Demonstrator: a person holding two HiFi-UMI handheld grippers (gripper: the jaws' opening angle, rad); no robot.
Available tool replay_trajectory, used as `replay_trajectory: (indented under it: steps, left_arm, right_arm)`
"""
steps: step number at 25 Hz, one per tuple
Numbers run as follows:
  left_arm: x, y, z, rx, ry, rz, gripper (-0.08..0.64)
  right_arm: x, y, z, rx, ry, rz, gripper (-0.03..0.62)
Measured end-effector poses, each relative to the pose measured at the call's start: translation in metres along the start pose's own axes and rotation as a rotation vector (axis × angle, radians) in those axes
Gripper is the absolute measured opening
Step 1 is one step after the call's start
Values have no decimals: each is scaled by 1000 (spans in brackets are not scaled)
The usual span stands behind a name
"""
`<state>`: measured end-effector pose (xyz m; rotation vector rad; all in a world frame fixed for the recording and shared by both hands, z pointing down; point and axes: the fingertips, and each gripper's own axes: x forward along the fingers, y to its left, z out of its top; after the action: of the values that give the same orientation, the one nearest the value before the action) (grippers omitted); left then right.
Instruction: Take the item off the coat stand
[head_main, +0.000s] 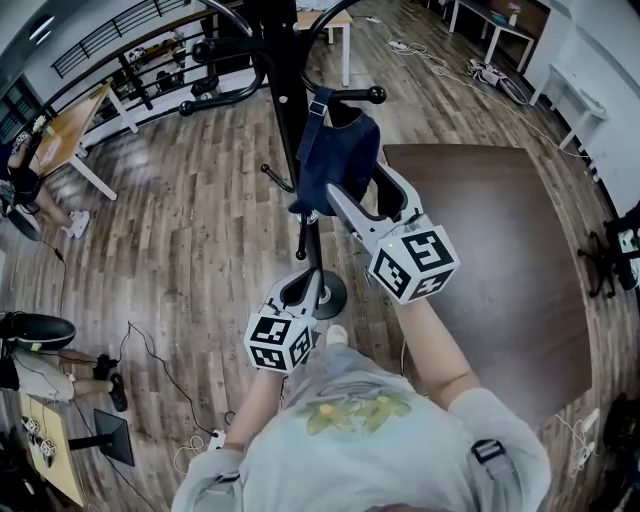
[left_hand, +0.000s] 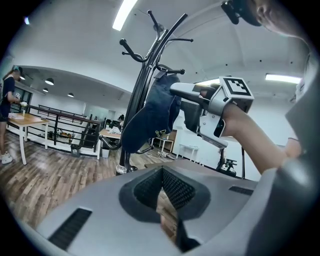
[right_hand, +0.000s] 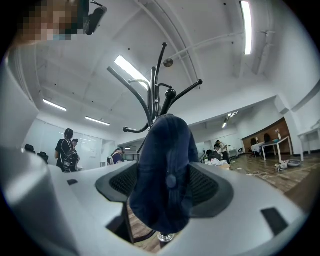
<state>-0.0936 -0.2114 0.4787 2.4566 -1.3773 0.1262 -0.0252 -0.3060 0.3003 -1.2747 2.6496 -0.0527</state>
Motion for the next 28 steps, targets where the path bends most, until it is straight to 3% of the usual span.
replay_trajectory:
  steps: [2, 4, 9, 18, 28]
  left_arm:
    - [1, 1, 0, -1, 2, 0, 15]
    - [1, 2, -1, -2, 4, -2, 16]
    - [2, 3, -1, -4, 7, -7, 15]
    - [6, 4, -3, -8, 16, -18, 15]
    - [9, 5, -3, -10, 16, -19, 15]
  right_arm:
    - [1, -2, -2, -18, 10, -8, 299]
    - [1, -4, -3, -35, 21, -12, 228]
    - [2, -3, -3, -71, 29, -6, 120]
    - [4, 0, -4, -69, 7, 29, 66]
    - [1, -1, 4, -48, -18, 43, 54]
